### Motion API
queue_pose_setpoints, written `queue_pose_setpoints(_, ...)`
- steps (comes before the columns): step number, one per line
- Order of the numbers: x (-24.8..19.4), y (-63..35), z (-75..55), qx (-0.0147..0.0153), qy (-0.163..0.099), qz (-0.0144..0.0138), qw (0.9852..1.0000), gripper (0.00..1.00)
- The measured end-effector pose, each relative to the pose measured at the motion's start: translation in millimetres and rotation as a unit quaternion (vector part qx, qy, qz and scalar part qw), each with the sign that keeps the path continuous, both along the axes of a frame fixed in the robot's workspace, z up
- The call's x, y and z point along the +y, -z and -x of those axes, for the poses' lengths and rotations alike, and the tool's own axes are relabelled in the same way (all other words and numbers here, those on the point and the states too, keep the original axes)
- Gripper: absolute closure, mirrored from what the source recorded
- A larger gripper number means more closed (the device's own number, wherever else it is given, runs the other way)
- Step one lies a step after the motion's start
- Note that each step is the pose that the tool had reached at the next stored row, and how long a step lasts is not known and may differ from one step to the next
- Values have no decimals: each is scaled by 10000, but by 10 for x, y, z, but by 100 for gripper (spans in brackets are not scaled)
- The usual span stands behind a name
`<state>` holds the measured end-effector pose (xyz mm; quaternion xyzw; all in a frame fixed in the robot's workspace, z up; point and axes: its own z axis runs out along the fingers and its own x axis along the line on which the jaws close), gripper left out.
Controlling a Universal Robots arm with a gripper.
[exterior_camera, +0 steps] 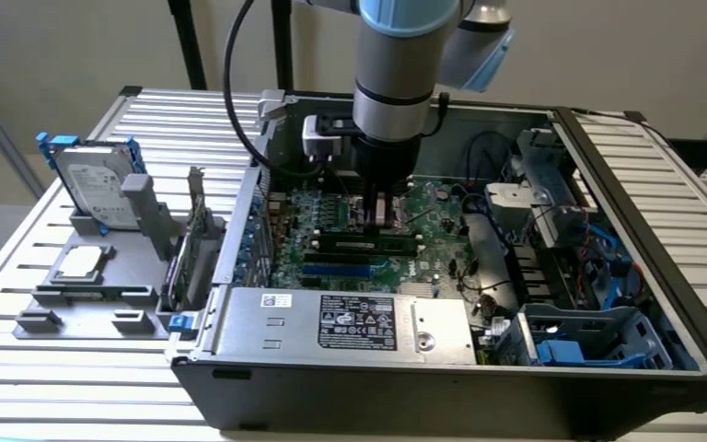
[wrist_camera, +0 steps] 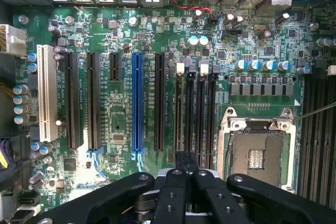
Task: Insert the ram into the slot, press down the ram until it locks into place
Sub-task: 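Press down the ram until it locks into place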
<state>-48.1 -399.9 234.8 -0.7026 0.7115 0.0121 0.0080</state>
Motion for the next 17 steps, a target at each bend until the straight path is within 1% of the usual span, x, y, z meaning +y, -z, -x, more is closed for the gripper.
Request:
queue_pose_setpoints(5,8,35,1,0,0,0,10000,89)
queue_pose_setpoints(8,10,55,3,2,0,5,10000,89)
queue_pose_setpoints(11,13,76,3,1,0,3,10000,89)
queue_pose_setpoints(14,14,77,4,1,0,2,10000,89)
queue_pose_setpoints(17,17,49,3,-4,1,-10,10000,89)
